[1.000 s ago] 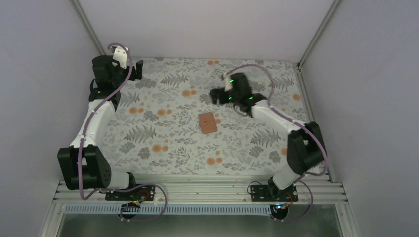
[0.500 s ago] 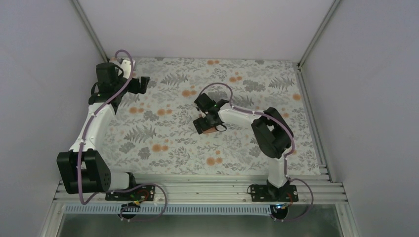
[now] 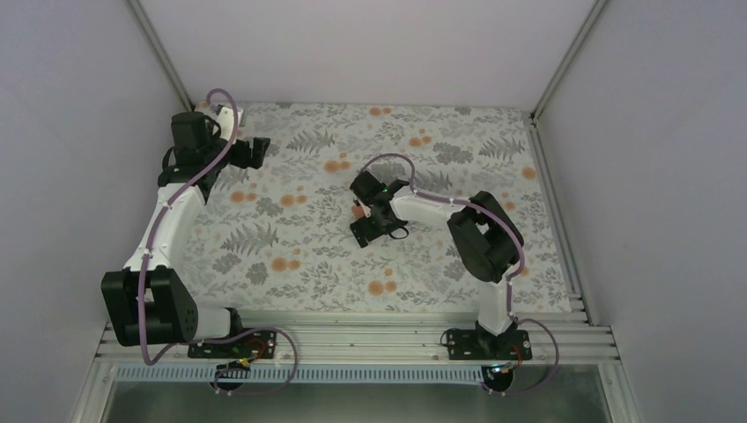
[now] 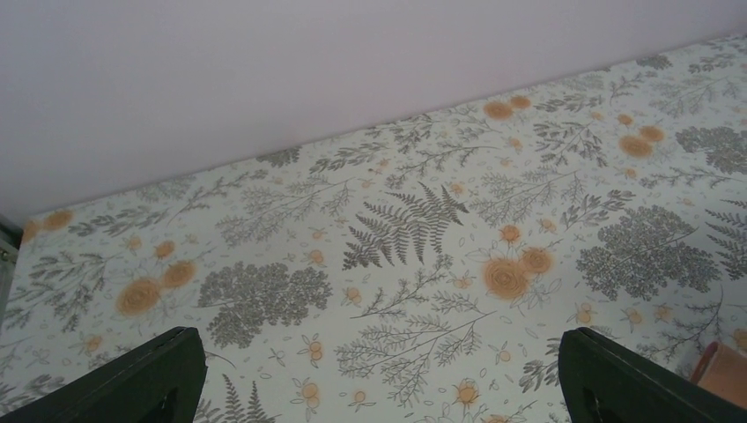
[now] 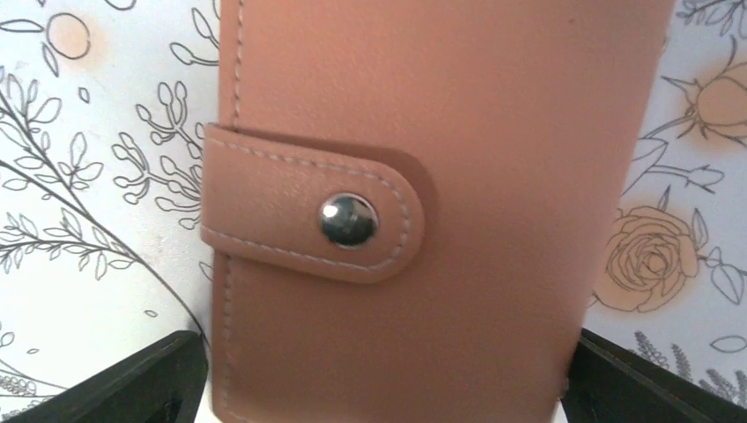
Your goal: Take the credit cards out of the card holder
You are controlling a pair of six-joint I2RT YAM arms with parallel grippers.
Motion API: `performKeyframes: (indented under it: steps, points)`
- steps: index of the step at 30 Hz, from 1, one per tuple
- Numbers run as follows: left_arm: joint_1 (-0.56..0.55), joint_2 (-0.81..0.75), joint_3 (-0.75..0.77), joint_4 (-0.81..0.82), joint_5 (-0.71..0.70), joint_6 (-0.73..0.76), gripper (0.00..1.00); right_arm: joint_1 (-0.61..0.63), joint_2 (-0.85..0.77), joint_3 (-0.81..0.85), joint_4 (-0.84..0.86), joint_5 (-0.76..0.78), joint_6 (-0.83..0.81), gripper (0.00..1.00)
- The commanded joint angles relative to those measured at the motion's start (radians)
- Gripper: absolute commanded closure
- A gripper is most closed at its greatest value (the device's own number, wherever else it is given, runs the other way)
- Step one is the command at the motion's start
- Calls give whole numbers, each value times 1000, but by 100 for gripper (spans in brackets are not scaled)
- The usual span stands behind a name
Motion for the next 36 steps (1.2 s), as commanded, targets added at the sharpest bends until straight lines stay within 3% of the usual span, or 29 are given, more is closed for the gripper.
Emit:
performKeyframes:
  steps: [1,8,14,20,26,36]
  points:
    - [3,-17,2,-17,40,20,0,-20,39,-45,52,-93,-75,2]
    - [-1,0,8,-63,152,63,0,-25,41,-40,40,-12,-99,28]
    - [-38,40,32,-138,239,110,0,-21,-53,-74,109,-7,-183,45]
    - [-129,87,62,-283,412,207,0,14,-186,-115,197,0,-277,51]
    - [-224,126,107,-415,618,264,0,134,-360,-168,342,51,-396,52]
    - [-248,91,96,-472,657,332,0,274,-489,-179,461,197,-567,52]
